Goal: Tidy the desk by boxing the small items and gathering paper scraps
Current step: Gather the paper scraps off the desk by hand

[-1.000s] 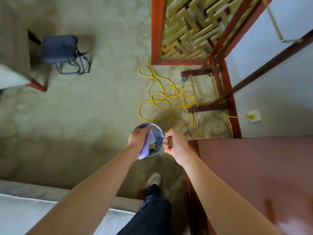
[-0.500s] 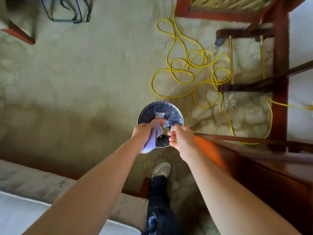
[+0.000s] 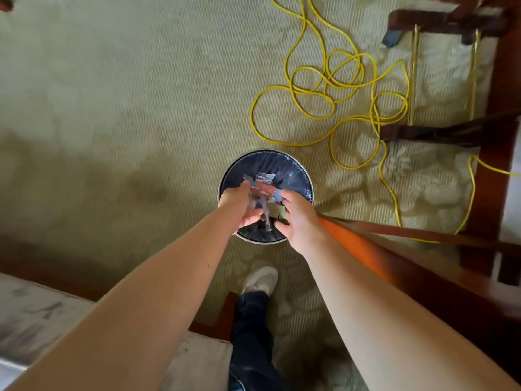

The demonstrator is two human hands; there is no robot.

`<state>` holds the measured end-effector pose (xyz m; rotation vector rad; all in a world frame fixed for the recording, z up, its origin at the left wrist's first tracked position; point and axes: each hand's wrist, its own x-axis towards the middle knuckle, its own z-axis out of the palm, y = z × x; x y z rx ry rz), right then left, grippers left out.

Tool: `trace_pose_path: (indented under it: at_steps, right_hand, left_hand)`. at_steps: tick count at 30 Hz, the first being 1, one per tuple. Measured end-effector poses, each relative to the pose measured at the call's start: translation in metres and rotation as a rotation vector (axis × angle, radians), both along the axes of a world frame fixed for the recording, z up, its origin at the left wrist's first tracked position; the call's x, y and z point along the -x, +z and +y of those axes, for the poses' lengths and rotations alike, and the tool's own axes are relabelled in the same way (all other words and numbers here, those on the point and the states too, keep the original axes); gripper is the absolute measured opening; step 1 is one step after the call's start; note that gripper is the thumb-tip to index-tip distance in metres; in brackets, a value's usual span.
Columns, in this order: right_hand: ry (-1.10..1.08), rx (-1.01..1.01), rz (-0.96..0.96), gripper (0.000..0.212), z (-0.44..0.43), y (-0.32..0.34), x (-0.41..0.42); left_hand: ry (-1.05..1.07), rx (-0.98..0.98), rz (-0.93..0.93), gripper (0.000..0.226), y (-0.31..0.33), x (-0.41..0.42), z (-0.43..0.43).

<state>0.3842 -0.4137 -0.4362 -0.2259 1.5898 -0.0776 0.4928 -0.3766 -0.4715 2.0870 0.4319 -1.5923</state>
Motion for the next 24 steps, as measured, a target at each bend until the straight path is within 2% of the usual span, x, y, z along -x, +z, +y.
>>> trace_pose_path:
  at_steps: [3,10,14,20,24]
  right_hand:
    - [-0.025,0.031,0.044,0.007,-0.003,0.005,0.000]
    - [-0.104,0.115,0.004,0.024,0.008,0.033,0.003]
    - [-0.102,0.152,0.029,0.012,0.023,0.064,0.017]
    - [-0.129,0.271,0.078,0.005,0.050,0.145,0.039]
    - [-0.094,0.396,0.028,0.011,0.080,0.218,0.056]
  left_hand:
    - [0.052,-0.011,0.032,0.033,0.002,-0.002,0.001]
    - [0.055,0.005,-0.051,0.028,0.030,0.005,0.011]
    - [0.093,0.078,-0.057,0.019,0.069,0.018,0.023]
    - [0.064,0.243,-0.094,0.014,0.143,0.044,0.042]
    - [0.062,0.336,-0.067,0.014,0.211,0.067,0.066]
